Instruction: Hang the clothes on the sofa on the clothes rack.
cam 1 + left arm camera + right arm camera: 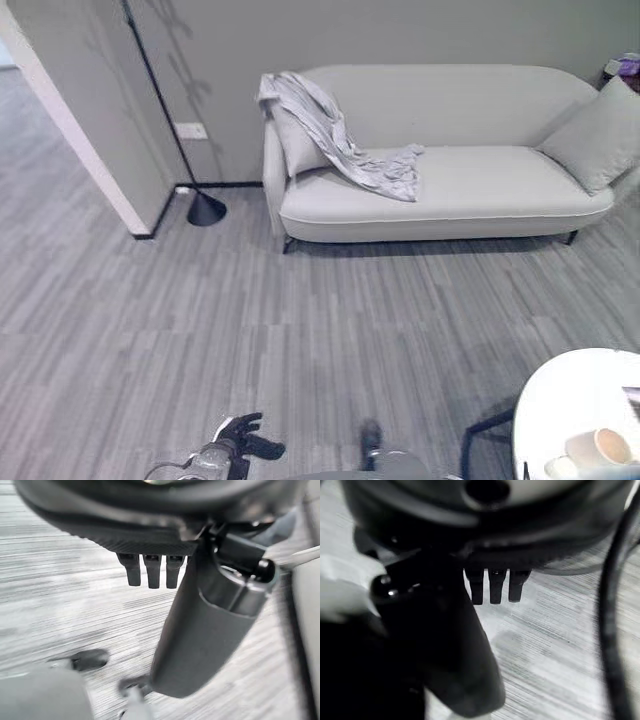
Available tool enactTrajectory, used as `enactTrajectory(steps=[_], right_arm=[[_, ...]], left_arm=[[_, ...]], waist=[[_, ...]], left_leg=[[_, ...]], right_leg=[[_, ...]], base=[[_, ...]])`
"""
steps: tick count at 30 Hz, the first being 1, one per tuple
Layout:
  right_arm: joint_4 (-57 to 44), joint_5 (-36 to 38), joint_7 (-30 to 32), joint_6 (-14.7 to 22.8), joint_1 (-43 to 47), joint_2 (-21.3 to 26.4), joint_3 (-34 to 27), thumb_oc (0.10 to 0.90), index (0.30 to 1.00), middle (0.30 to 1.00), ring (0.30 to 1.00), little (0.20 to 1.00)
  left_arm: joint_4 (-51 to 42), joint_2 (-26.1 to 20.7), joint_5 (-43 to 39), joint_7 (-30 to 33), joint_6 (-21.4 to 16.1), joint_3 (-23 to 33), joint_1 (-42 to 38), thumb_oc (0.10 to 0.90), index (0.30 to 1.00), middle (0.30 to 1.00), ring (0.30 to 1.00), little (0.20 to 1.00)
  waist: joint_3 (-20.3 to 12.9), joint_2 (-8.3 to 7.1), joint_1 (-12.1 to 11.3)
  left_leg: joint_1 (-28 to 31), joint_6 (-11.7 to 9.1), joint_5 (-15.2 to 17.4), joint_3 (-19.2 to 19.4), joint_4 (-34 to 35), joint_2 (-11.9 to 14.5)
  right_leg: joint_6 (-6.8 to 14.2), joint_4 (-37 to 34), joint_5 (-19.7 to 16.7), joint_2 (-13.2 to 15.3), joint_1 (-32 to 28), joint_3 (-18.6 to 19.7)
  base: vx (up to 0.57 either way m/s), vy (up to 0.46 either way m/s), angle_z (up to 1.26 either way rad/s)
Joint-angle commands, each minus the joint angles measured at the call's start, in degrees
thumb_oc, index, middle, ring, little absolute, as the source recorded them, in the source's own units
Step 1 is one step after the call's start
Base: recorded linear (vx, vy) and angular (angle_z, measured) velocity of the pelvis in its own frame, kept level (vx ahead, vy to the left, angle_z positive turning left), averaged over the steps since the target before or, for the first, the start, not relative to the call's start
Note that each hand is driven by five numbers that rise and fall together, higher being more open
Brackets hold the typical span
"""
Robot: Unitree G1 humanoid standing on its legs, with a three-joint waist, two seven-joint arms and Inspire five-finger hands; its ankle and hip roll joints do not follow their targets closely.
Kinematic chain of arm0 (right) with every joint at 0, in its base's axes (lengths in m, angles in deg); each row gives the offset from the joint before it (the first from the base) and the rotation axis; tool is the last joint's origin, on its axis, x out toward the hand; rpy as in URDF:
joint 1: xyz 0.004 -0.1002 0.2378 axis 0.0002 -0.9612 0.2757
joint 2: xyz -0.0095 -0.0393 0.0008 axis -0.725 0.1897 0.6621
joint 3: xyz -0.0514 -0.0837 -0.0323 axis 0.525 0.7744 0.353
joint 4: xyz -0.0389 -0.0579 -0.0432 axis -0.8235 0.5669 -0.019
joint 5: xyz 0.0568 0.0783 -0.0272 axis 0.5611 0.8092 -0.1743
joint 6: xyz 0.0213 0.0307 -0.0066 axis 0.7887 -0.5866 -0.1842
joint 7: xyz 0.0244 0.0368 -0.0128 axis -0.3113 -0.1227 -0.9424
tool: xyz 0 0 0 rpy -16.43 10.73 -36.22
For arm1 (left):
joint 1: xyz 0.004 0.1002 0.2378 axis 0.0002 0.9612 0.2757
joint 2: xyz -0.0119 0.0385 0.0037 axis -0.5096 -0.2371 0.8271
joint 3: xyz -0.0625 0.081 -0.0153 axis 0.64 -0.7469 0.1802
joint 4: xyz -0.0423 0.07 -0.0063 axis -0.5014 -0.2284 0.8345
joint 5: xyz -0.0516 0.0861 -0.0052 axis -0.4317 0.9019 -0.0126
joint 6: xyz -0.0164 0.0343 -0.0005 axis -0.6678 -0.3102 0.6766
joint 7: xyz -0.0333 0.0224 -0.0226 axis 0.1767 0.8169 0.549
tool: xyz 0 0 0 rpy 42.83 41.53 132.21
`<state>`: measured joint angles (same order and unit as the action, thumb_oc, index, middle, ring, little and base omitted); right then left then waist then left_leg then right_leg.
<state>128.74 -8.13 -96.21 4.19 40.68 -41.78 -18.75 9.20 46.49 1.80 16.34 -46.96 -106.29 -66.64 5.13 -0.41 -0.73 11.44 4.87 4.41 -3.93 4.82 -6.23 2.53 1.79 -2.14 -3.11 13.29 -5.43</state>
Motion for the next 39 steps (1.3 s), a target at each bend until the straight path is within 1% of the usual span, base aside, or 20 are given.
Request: enactTrajectory(steps=[1, 6, 8, 10, 12, 13, 15, 17, 18, 20, 21, 24, 26, 27, 28, 29, 31, 34, 36, 39], right_arm=[[-1.22, 15.07, -3.13, 2.97, 0.93, -6.00, -3.91, 0.800, 0.900, 0.900, 0.900, 0.900], [-8.59, 11.69, -2.46, 1.76, -0.74, -4.62, -1.76, 0.800, 0.900, 0.900, 0.900, 0.900], [-21.91, 7.73, -1.78, 0.73, -2.05, -0.91, -1.20, 0.800, 0.900, 0.900, 0.900, 0.900], [-25.33, 7.49, 0.46, 0.47, -1.93, 2.32, -4.23, 0.800, 0.900, 0.900, 0.900, 0.900], [-26.98, 7.78, 4.40, -0.02, -0.09, 5.61, -7.81, 0.800, 0.900, 0.900, 0.900, 0.900], [-27.52, 9.06, 6.28, 0.61, 0.43, 6.72, -9.97, 0.800, 0.900, 0.900, 0.900, 0.900], [-28.46, 10.83, 7.90, 1.27, 0.82, 7.90, -12.67, 0.800, 0.900, 0.900, 0.900, 0.900], [-26.82, 12.99, 13.19, 4.78, 1.66, 10.06, -19.69, 0.800, 0.900, 0.900, 0.900, 0.900], [-26.80, 12.99, 13.19, 4.80, 1.66, 10.05, -19.69, 0.800, 0.900, 0.900, 0.900, 0.900], [-23.15, 10.96, 20.82, 7.37, 4.19, 11.75, -25.42, 0.800, 0.900, 0.900, 0.900, 0.900], [-18.85, 10.93, 24.60, 8.32, 7.16, 12.69, -27.75, 0.800, 0.900, 0.900, 0.900, 0.900], [-19.15, 8.07, 25.42, 8.89, 7.64, 13.94, -27.87, 0.800, 0.900, 0.900, 0.900, 0.900], [-18.90, 5.68, 25.25, 7.78, 6.76, 14.31, -28.17, 0.800, 0.900, 0.900, 0.900, 0.900], [-18.74, 4.78, 24.68, 7.53, 5.97, 14.43, -27.98, 0.800, 0.900, 0.900, 0.900, 0.900], [-17.18, 6.14, 22.28, 7.65, 7.15, 16.16, -28.30, 0.800, 0.900, 0.900, 0.900, 0.900], [-16.61, 7.02, 21.42, 7.40, 8.18, 17.01, -28.00, 0.800, 0.900, 0.900, 0.900, 0.900], [-17.99, 6.78, 21.53, 7.12, 9.11, 17.37, -27.54, 0.800, 0.900, 0.900, 0.900, 0.900], [-19.83, 5.76, 22.90, 7.04, 9.17, 18.04, -28.44, 0.800, 0.900, 0.900, 0.900, 0.900], [-21.62, 7.26, 25.15, 7.33, 8.71, 19.18, -31.01, 0.800, 0.900, 0.900, 0.900, 0.900], [-24.33, 5.93, 27.67, 6.72, 7.12, 18.95, -33.13, 0.800, 0.900, 0.900, 0.900, 0.900]], left_arm=[[2.57, 0.30, 0.92, 0.20, -1.78, 3.80, 2.76, 0.800, 0.900, 0.900, 0.900, 0.900], [5.83, -0.45, -1.83, -0.34, -0.01, 8.23, 6.15, 0.800, 0.900, 0.900, 0.900, 0.900], [4.85, -1.01, -2.44, -0.41, 0.62, 9.72, 7.60, 0.800, 0.900, 0.900, 0.900, 0.900], [2.50, -1.27, -2.68, 0.27, 0.59, 9.32, 7.39, 0.800, 0.900, 0.900, 0.900, 0.900], [-0.90, -0.81, -3.98, 1.13, 0.57, 7.64, 5.93, 0.800, 0.900, 0.900, 0.900, 0.900], [-2.79, -0.45, -4.20, 1.49, 0.09, 6.31, 5.26, 0.800, 0.900, 0.900, 0.900, 0.900], [-4.61, -0.25, -4.39, 1.63, -0.55, 5.24, 4.91, 0.800, 0.900, 0.900, 0.900, 0.900], [-8.33, -0.44, -5.13, 2.60, -2.53, 3.96, 5.05, 0.800, 0.900, 0.900, 0.900, 0.900], [-8.34, -0.44, -5.13, 2.61, -2.53, 3.95, 5.06, 0.800, 0.900, 0.900, 0.900, 0.900], [-8.52, 0.39, -5.25, 3.70, -3.21, 4.64, 6.03, 0.800, 0.900, 0.900, 0.900, 0.900], [-5.39, 1.17, -5.51, 4.21, -2.99, 5.07, 6.41, 0.800, 0.900, 0.900, 0.900, 0.900], [-1.66, 1.90, -6.33, 4.07, -2.52, 7.83, 8.25, 0.800, 0.900, 0.900, 0.900, 0.900], [0.67, 1.31, -6.28, 4.13, -2.10, 9.99, 9.34, 0.800, 0.900, 0.900, 0.900, 0.900], [1.49, 0.90, -5.02, 3.91, -1.77, 10.79, 9.98, 0.800, 0.900, 0.900, 0.900, 0.900], [2.47, -0.16, -3.28, 3.41, -1.42, 11.41, 10.16, 0.800, 0.900, 0.900, 0.900, 0.900], [2.05, -0.96, -3.09, 3.15, -1.24, 11.32, 9.39, 0.800, 0.900, 0.900, 0.900, 0.900], [-0.28, -2.19, -2.03, 3.81, -1.41, 9.04, 6.63, 0.800, 0.900, 0.900, 0.900, 0.900], [-2.89, -2.26, -0.36, 4.21, -1.90, 5.90, 4.58, 0.800, 0.900, 0.900, 0.900, 0.900], [-6.49, -2.87, 1.53, 4.87, -2.68, 1.94, 1.75, 0.800, 0.900, 0.900, 0.900, 0.900], [-9.28, -3.64, 0.14, 6.40, -3.62, 2.96, 0.00, 0.800, 0.900, 0.900, 0.900, 0.900]], waist=[[0.10, -1.18, -0.86], [-0.86, -0.08, -0.50], [-0.35, -0.28, -0.45], [0.79, 0.08, -0.73], [2.66, -0.06, -1.67], [3.60, -0.21, -1.77], [4.01, -0.40, -1.70], [3.40, -0.77, -1.66], [3.38, -0.95, -1.60], [2.21, 0.54, -2.05], [2.04, 0.83, -2.36], [1.11, 0.67, -3.13], [-0.09, -1.07, -3.60], [-0.82, -1.92, -4.16], [-0.96, -3.01, -4.18], [-0.42, -3.08, -3.30], [0.30, -3.50, -2.39], [0.82, -2.76, -2.01], [1.07, -1.33, -1.76], [0.96, -0.51, -2.32]], left_leg=[[5.84, -2.02, 6.72, 2.59, 0.13, 2.97], [4.84, -4.35, 1.11, 1.58, -8.39, 6.14], [-2.26, -7.27, -7.84, 3.96, -27.39, 8.45], [-9.92, -7.15, -12.84, 6.15, -42.77, 12.55], [-16.90, -4.42, -9.35, 7.72, -51.22, 14.69], [-20.53, -4.06, -6.16, 7.80, -51.68, 13.04], [-23.35, -4.08, -4.30, 8.03, -50.36, 10.94], [-24.71, -3.08, -1.94, 8.64, -29.51, 3.33], [-24.48, -3.04, -2.28, 8.65, -28.94, 3.10], [-21.10, -4.04, -7.67, 4.50, -4.15, -0.37], [-22.00, -5.13, -8.47, 0.68, 0.18, -1.77], [-19.69, -4.03, -10.41, -1.24, 0.18, -2.42], [-17.68, -2.90, -10.96, -0.84, 0.18, -3.07], [-16.06, -1.98, -10.01, -0.15, 0.18, -3.29], [-12.71, -0.65, -7.82, 1.62, 0.18, -3.69], [-11.09, -0.18, -6.99, 1.63, 0.18, -3.54], [-7.12, 0.30, -4.02, 3.53, 0.18, -2.53], [-6.00, -0.05, -2.96, 4.38, 0.18, -0.88], [-5.34, -1.20, -1.99, 4.30, 0.18, 1.96], [-5.19, -1.88, -0.38, 3.71, 0.18, 4.13]], right_leg=[[3.39, -6.79, -3.84, 3.89, -5.56, 3.38], [1.02, -6.29, -4.03, 1.53, -8.53, 3.11], [-1.40, -6.79, -0.10, 0.38, -13.34, 1.67], [-3.76, -6.79, 2.89, -1.51, -16.39, 0.77], [-4.85, -6.79, 4.22, -2.14, -18.37, 0.40], [-4.65, -6.79, 4.47, -1.84, -19.00, 0.43], [-4.24, -6.79, 4.53, -1.28, -19.63, 0.59], [-2.69, -6.79, 4.93, 0.65, -20.19, 1.35], [-2.65, -6.79, 4.95, 0.86, -20.18, 1.30], [-2.54, -6.79, 7.11, -0.35, -22.35, 0.79], [-2.86, -6.79, 8.62, -1.44, -25.23, 1.07], [-2.56, -6.37, 10.22, -1.51, -28.71, 2.36], [-1.84, 0.46, 11.87, 0.02, -28.69, 1.50], [-0.47, 6.16, 10.72, 1.05, -27.31, 0.37], [3.80, 23.96, 3.28, 5.21, -20.46, -3.13], [4.40, 31.50, 0.07, 7.08, -16.71, -4.88], [3.79, 40.24, 1.71, 12.83, -12.10, -11.78], [2.47, 35.93, 5.19, 13.95, -11.53, -15.77], [1.38, 20.36, 7.84, 12.06, -11.43, -14.53], [2.71, 3.71, 1.93, 13.31, -14.01, -10.83]], base=[[0.84, -0.337, 0.09], [0.63, -0.316, 0.42], [0.61, -0.406, 0.41], [0.44, -0.380, 0.19], [0.29, -0.273, 0.09], [0.23, -0.129, 0.28], [0.24, -0.025, 0.26], [0.37, 0.042, 0.20], [0.30, 0.045, 0.13], [0.56, 0.047, -0.17], [0.76, 0.048, -0.22], [0.48, 0.044, -0.22], [0.68, 0.078, -0.14], [0.78, 0.132, -0.10], [0.62, 0.136, -0.13], [0.66, 0.162, -0.48], [0.43, 0.080, 0.09], [0.22, -0.039, 0.11], [0.22, -0.181, -0.07], [0.16, -0.210, -0.17]])
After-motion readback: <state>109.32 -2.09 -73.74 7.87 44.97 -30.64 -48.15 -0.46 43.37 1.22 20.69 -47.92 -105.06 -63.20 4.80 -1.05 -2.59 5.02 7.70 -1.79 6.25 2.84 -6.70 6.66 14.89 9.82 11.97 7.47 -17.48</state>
